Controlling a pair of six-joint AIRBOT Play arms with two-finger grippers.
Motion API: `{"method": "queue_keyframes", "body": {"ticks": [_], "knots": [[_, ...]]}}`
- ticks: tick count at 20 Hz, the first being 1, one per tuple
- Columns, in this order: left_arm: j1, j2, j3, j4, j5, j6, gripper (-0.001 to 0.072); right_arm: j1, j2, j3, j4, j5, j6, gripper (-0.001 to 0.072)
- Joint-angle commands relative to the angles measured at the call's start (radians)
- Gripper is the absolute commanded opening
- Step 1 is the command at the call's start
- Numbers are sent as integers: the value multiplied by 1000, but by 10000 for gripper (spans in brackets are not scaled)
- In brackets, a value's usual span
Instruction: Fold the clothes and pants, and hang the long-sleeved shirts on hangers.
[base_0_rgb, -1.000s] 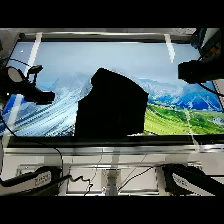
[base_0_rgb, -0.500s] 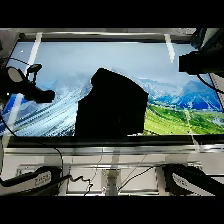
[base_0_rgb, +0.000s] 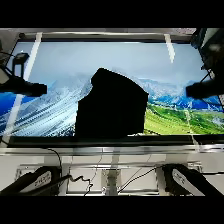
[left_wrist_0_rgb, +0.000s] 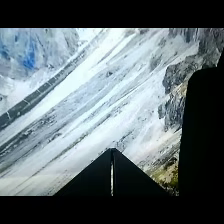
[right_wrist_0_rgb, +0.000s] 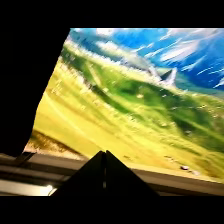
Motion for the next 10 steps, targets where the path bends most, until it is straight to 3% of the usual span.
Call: {"method": "queue_keyframes", "body": {"ticks": [1,3,6,7,8,9,10], "knots": [[9,163,-11,0,53,17,14,-108,80,-371,333,-52,-190,41],[9,251,-68,0,36,16,14,-105,87,-543,431,-57,-254,42],[8,394,-296,-61,51,27,15,-105,87,-732,436,-149,-261,57],[8,438,-392,-81,61,28,19,-105,86,-773,438,-187,-259,129],[8,474,-491,-90,72,28,77,-105,86,-806,441,-231,-244,277],[8,492,-569,-89,74,28,333,-105,86,-826,444,-270,-212,457],[8,499,-634,-90,74,28,681,-105,86,-838,449,-307,-178,545]]}}
